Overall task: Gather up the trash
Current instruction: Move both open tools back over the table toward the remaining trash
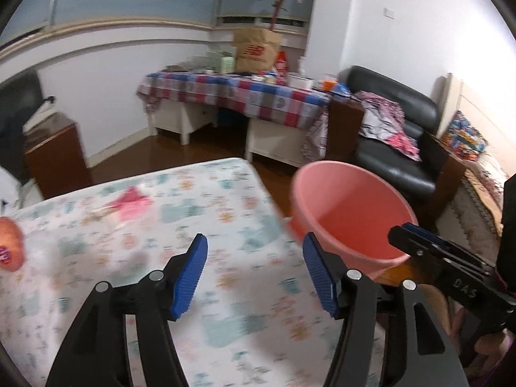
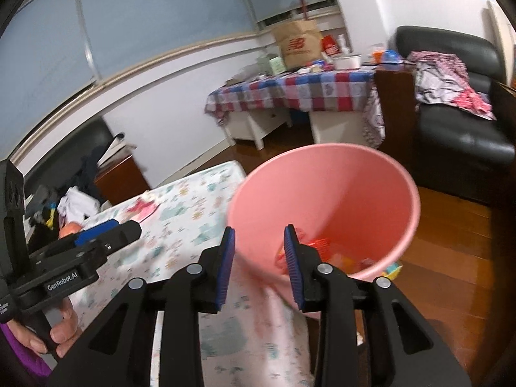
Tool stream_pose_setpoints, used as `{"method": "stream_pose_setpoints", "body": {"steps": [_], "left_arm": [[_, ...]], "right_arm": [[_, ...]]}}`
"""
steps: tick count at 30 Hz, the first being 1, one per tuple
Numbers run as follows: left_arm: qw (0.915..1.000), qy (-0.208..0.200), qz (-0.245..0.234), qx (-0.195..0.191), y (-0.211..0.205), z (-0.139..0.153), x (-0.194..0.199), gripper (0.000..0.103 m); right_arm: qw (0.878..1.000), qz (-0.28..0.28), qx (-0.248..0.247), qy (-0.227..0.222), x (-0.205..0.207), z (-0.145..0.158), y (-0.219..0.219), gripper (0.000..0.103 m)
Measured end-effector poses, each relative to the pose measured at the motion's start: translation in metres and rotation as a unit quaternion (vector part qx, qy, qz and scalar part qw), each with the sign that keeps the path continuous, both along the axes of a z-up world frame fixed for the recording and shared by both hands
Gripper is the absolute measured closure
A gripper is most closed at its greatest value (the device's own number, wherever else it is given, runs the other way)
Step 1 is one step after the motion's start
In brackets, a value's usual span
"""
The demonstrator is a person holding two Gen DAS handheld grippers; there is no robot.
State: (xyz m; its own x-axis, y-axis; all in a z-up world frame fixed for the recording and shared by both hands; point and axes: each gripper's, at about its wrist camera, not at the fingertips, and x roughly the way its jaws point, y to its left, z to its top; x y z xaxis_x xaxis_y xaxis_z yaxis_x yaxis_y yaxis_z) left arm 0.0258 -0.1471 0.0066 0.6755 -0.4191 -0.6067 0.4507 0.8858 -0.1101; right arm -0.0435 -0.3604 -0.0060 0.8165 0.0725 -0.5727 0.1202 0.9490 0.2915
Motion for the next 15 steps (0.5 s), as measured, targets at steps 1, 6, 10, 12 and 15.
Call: {"method": "stream_pose_setpoints", "body": {"steps": [1,6,10,12,15], "left_arm": [[1.0,-0.004,0.009,0.004,0.007,0.0,0.001,0.042],[0.9975,-0.008,0.07,0.009,0.062,-0.004,0.008,0.041],[0.9922,-0.005,0.124,0.002,0.107,-0.009,0.017,0.041],[0.9893,-0.003,0.146,-0.001,0.125,-0.011,0.021,0.041],[0.9832,-0.001,0.182,-0.005,0.156,-0.017,0.027,0.041]], "right_arm": [[1.0,0.008,0.002,0.001,0.002,0.0,0.006,0.057],[0.999,0.041,-0.007,0.009,0.014,-0.001,0.034,0.057],[0.997,0.067,-0.017,0.022,0.025,-0.005,0.059,0.057],[0.997,0.076,-0.02,0.028,0.03,-0.006,0.067,0.057],[0.995,0.091,-0.026,0.037,0.037,-0.01,0.082,0.057]]}}
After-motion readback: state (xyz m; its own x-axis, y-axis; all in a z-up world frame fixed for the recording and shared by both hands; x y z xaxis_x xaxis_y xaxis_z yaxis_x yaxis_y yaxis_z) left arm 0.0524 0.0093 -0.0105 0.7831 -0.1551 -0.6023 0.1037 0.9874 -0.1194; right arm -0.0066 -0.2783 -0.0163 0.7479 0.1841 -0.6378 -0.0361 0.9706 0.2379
